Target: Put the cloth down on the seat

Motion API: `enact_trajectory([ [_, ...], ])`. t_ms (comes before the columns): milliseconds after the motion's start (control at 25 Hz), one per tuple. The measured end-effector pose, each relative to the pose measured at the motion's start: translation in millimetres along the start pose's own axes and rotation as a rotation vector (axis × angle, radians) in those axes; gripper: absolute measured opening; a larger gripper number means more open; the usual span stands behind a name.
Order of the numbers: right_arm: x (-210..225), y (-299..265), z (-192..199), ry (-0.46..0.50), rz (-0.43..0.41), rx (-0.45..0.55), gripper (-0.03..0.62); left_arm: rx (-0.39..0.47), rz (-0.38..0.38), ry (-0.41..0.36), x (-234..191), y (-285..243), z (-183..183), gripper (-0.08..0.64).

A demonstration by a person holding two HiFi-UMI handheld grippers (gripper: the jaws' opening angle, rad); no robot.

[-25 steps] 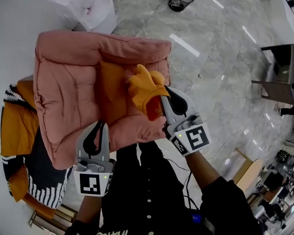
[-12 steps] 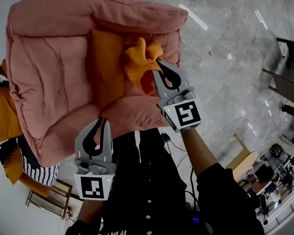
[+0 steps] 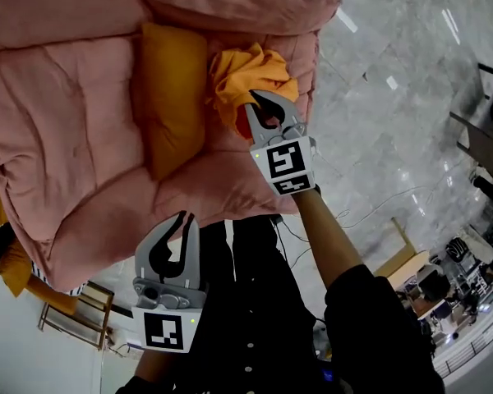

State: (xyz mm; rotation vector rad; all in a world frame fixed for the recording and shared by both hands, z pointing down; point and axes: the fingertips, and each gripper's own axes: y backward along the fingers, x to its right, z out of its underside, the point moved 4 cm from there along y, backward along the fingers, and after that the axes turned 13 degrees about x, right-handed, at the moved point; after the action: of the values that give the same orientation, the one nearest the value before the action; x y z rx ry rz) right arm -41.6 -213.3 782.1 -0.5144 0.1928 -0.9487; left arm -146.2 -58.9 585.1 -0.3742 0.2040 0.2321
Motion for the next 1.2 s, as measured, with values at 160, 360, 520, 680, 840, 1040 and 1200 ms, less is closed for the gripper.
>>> enact_trajectory([
  [160, -1.6, -20.5, 39.3, 0.015, -0.016, -0.081, 0.040, -0.013, 0.004, 0.026, 3.2, -2.8, 15.3, 0.025],
  [360, -13.7, -43.0, 77.4, 0.021, -0.056, -0.172, 0.041, -0.035, 0.015, 0.040, 4.6, 0.3, 31.8, 0.025],
  [520, -17.2, -52.2, 89.9, 0.020, -0.068, -0.198, 0.041, -0.046, 0.012, 0.051, 3.6, -0.7, 39.9, 0.025],
  [680, -18.9, -54.6, 94.8, 0.023, -0.089, -0.218, 0.053, -0.050, 0.012, 0.045, 3.7, -0.5, 40.9, 0.023],
  [840, -20.8, -44.2, 92.0, 0.029, -0.141, -0.245, 0.150, -0.043, 0.011, 0.029, 7.9, -0.3, 35.2, 0.023],
  [1040, -17.2, -14.4, 70.2, 0.054, -0.173, -0.256, 0.202, -0.014, 0.020, -0.007, 13.1, -2.7, 9.9, 0.023],
  [1200, -17.5, 8.2, 57.7, 0.092, -0.195, -0.303, 0.204, 0.022, 0.021, -0.036, 16.7, -3.2, -15.5, 0.023],
])
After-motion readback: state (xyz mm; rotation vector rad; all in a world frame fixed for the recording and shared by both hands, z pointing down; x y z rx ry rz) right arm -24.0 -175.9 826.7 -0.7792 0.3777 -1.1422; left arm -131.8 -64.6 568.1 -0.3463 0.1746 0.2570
